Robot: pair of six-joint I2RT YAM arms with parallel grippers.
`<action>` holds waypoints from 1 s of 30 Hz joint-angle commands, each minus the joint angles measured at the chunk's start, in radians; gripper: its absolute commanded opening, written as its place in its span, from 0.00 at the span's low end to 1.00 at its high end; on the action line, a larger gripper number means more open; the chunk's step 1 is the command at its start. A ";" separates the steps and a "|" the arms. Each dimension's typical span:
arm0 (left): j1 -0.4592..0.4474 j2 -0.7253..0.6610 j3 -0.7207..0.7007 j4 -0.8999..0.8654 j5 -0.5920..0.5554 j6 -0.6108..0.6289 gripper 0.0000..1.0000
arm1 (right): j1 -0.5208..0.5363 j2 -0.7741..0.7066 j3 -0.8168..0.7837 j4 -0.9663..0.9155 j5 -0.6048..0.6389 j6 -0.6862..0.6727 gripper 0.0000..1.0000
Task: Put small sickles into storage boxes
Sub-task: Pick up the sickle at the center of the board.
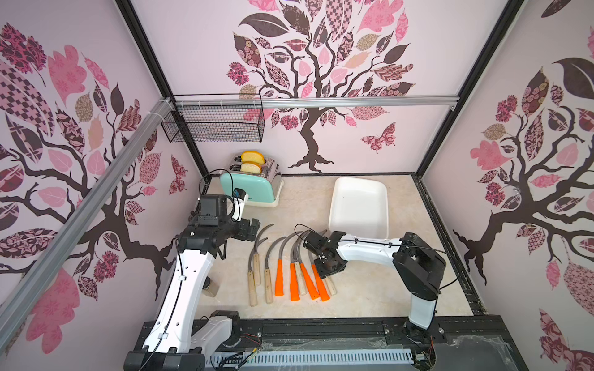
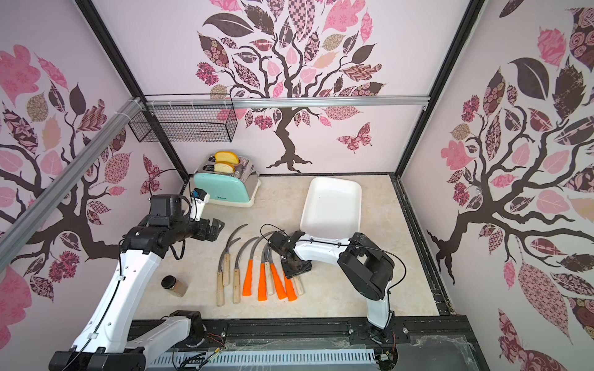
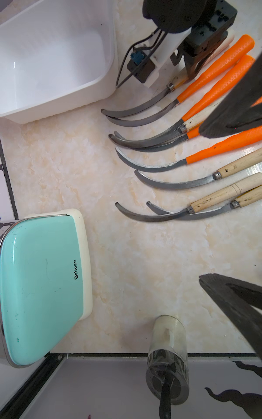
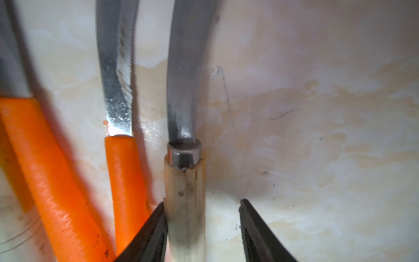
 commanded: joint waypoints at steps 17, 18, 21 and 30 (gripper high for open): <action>-0.002 -0.029 -0.023 0.031 0.006 -0.016 0.98 | -0.003 0.009 -0.039 0.007 0.019 0.007 0.45; -0.002 -0.029 -0.024 0.031 0.007 -0.016 0.98 | -0.004 0.009 -0.042 0.009 0.018 0.007 0.45; -0.002 -0.027 -0.023 0.033 0.013 -0.005 0.98 | -0.004 0.008 -0.052 0.013 0.018 0.007 0.43; -0.002 -0.015 -0.006 0.031 0.019 0.006 0.98 | -0.004 0.003 -0.070 0.013 0.024 0.005 0.36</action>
